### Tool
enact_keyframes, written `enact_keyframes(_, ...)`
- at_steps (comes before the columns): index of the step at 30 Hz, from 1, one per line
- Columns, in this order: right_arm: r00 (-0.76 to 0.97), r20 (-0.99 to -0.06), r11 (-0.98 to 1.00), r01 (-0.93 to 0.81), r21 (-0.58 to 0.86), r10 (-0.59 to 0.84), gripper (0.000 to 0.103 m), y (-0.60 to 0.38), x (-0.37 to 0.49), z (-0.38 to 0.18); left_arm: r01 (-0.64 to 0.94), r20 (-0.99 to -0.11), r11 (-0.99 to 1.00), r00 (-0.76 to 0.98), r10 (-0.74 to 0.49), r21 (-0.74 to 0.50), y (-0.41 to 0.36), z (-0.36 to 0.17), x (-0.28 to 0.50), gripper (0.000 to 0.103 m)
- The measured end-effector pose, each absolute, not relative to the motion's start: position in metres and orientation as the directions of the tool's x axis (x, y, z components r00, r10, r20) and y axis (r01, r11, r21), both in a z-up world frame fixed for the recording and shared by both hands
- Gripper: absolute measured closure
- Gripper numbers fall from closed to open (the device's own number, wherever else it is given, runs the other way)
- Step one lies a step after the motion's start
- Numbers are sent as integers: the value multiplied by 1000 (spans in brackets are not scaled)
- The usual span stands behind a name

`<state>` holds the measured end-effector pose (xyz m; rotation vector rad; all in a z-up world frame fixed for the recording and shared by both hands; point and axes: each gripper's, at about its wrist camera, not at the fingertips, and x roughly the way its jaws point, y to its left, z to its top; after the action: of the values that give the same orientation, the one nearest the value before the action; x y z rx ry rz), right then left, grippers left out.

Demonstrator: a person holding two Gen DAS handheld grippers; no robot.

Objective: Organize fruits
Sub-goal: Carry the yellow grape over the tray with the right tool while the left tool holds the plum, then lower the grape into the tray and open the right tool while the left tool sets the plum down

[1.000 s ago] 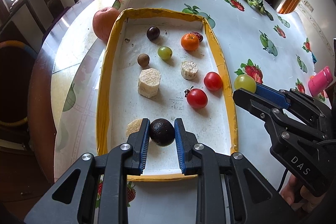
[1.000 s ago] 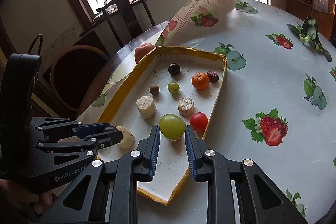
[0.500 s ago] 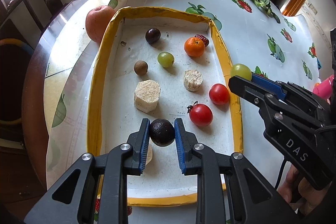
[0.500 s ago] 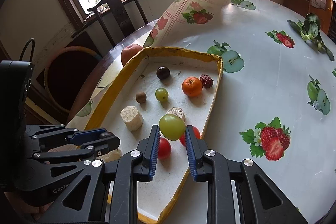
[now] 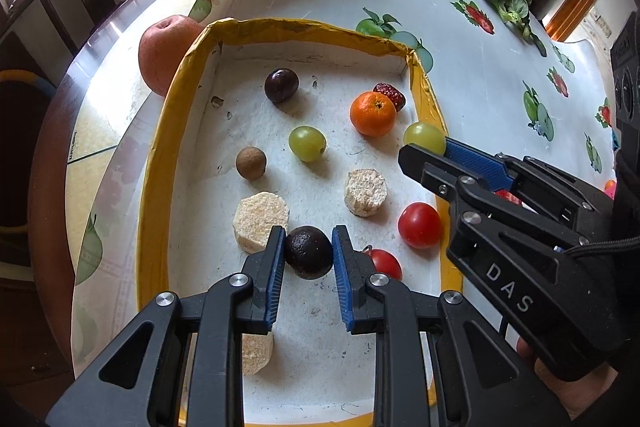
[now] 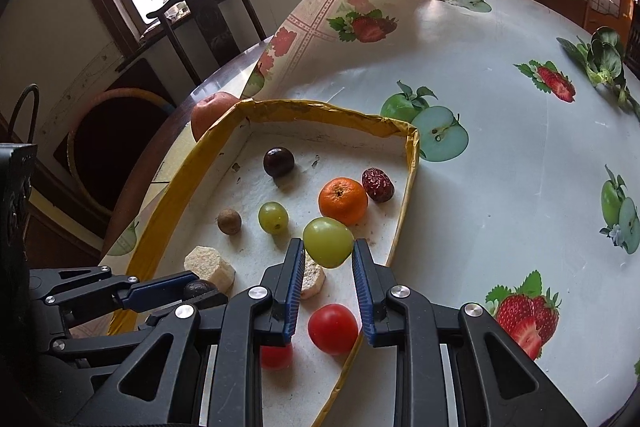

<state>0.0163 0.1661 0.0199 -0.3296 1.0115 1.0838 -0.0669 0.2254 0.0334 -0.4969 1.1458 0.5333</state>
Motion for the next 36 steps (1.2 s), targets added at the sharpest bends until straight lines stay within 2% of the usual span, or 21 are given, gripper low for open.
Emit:
enact_keyframes(10, 87, -822, 476, -848, 235, 563, 75, 172, 18, 13, -637, -938, 766, 310, 157, -82, 227, 35, -64, 80)
enact_keyframes(13, 88, -821, 474, -848, 235, 565, 75, 171, 17, 14, -639, -937, 767, 298, 179, -57, 225, 37, -65, 72)
enact_keyframes(15, 84, -819, 476, -845, 243, 568, 75, 170, 18, 15, -642, -934, 767, 290, 207, -29, 224, 39, -67, 55)
enact_keyframes(17, 84, -818, 477, -844, 245, 569, 75, 169, 19, 16, -643, -929, 766, 297, 222, -23, 223, 42, -71, 45)
enact_keyframes(18, 84, -818, 476, -845, 245, 569, 75, 168, 19, 17, -643, -927, 766, 303, 223, -26, 222, 44, -73, 44)
enact_keyframes(22, 76, -816, 459, -855, 242, 574, 75, 165, 16, 22, -639, -926, 769, 303, 224, -23, 219, 47, -80, 44)
enact_keyframes(26, 72, -808, 444, -862, 245, 585, 70, 159, 12, 29, -639, -927, 769, 301, 223, -22, 213, 48, -91, 44)
enact_keyframes(34, 38, -784, 372, -894, 250, 619, 70, 144, -2, 49, -625, -926, 781, 294, 237, 2, 194, 56, -116, 44)
enact_keyframes(36, 12, -779, 340, -903, 261, 627, 66, 139, -6, 53, -622, -925, 783, 294, 240, 5, 190, 59, -123, 44)
